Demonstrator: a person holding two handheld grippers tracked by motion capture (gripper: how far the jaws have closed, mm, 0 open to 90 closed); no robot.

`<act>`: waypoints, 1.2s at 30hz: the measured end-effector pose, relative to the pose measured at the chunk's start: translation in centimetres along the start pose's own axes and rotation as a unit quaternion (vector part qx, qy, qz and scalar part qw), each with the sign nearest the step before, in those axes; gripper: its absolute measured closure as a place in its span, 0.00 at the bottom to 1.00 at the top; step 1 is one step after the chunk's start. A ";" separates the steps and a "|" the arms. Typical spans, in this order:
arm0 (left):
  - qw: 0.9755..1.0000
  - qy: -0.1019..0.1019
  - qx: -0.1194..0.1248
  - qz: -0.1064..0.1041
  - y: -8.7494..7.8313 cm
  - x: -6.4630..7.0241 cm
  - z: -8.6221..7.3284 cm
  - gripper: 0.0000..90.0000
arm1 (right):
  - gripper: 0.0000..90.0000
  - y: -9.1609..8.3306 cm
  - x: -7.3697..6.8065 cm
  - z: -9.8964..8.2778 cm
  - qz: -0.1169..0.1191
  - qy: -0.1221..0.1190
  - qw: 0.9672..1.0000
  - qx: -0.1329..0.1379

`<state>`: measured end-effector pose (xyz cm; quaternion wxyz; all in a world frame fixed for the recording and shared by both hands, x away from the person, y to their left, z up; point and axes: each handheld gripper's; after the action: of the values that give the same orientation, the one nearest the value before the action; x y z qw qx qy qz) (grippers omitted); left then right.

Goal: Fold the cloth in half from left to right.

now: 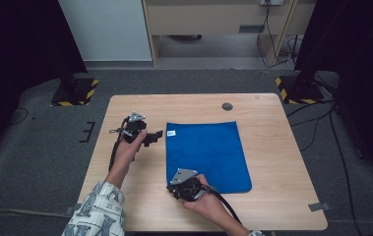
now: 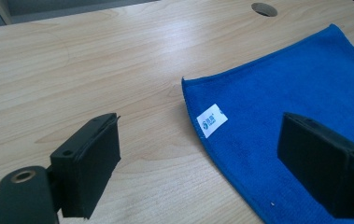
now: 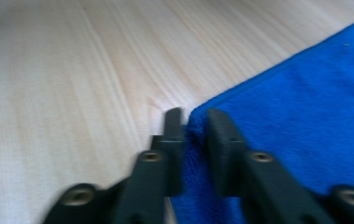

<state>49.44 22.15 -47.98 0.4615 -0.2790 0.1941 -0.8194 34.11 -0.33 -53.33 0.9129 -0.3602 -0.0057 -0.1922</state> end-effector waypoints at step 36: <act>0.998 0.023 -0.045 0.034 6.7 -0.8 -0.7 0.26 | 0.29 -0.3 -3.3 2.1 0.009 0.030 0.999 0.020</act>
<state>53.67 19.57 -52.61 0.4716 -0.2738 0.2505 -0.7999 31.20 1.98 -52.08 0.9215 -0.3357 0.0210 -0.1940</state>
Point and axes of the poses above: each handheld gripper's, and its own axes: y roughly forward along the jaws, z roughly out of its top, x roughly to its right, and after that the axes turned 10 degrees about -y, right-handed
